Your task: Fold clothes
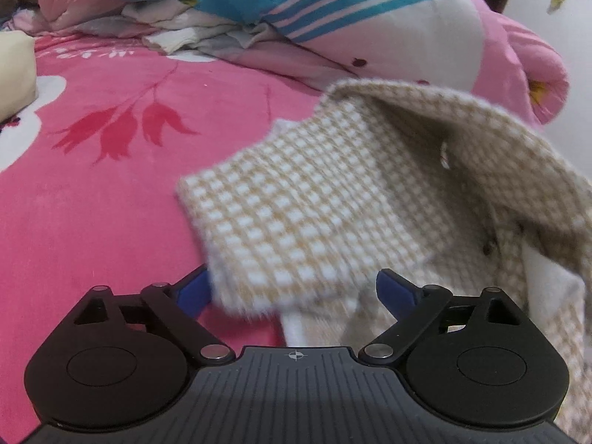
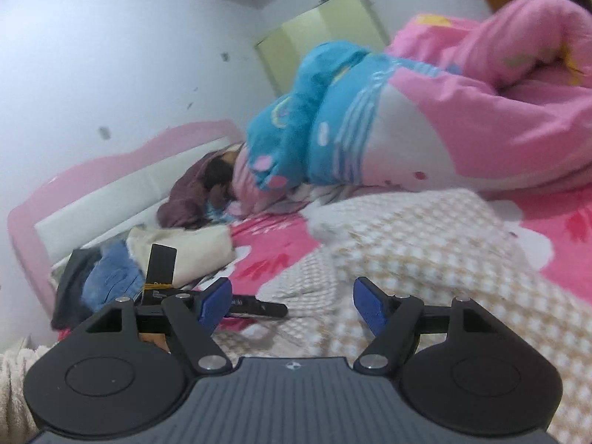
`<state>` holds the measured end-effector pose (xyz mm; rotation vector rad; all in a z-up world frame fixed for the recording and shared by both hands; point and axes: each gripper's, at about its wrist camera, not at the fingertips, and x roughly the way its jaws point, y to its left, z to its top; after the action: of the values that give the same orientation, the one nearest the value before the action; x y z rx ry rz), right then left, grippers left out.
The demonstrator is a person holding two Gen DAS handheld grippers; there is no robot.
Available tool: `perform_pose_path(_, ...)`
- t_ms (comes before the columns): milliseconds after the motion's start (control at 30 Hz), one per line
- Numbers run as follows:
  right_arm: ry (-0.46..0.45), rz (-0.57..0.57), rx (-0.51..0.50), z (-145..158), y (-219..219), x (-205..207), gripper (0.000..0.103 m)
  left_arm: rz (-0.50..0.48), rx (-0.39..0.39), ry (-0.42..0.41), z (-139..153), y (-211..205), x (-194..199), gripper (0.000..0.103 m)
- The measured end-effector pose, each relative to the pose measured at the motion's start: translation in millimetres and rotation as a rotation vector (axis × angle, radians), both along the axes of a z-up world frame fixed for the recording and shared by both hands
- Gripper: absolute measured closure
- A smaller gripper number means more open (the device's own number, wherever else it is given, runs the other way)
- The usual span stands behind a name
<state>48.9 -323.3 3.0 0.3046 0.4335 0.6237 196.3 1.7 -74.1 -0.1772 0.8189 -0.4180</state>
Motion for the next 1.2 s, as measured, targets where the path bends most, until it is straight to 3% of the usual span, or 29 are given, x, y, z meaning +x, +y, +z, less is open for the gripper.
perform_pose_path(233, 0.139, 0.094, -0.195, 14, 88, 63, 0.027, 0.009, -0.086, -0.002, -3, 3, -28, 0.011)
perform_pose_path(400, 0.266, 0.045, -0.379, -14, 141, 120, 0.026, 0.057, -0.139, -0.04, -7, 9, -39, 0.02)
perform_pose_path(433, 0.274, 0.026, -0.426, -21, 147, 127, 0.026, 0.063, -0.155, -0.046, -7, 12, -41, 0.025)
perform_pose_path(567, 0.225, 0.033, -0.575, -43, 148, 128, 0.027, 0.065, -0.226, -0.059, -15, 27, -46, 0.039)
perform_pose_path(700, 0.173, 0.08, -0.742, -52, 152, 118, 0.03, 0.072, -0.278, -0.039, -17, 35, -42, 0.041)
perform_pose_path(833, 0.139, 0.137, -0.843, -60, 165, 115, 0.035, 0.053, -0.239, -0.038, -16, 33, -43, 0.043)
perform_pose_path(1033, 0.131, 0.204, -0.883, -67, 176, 120, 0.037, 0.017, -0.162, -0.058, -15, 26, -49, 0.043)
perform_pose_path(1100, 0.128, 0.2, -0.879, -67, 175, 120, 0.041, 0.014, -0.151, -0.065, -16, 25, -49, 0.043)
perform_pose_path(1200, 0.087, 0.148, -0.889, -69, 178, 119, 0.075, 0.014, -0.206, -0.054, -18, 29, -51, 0.045)
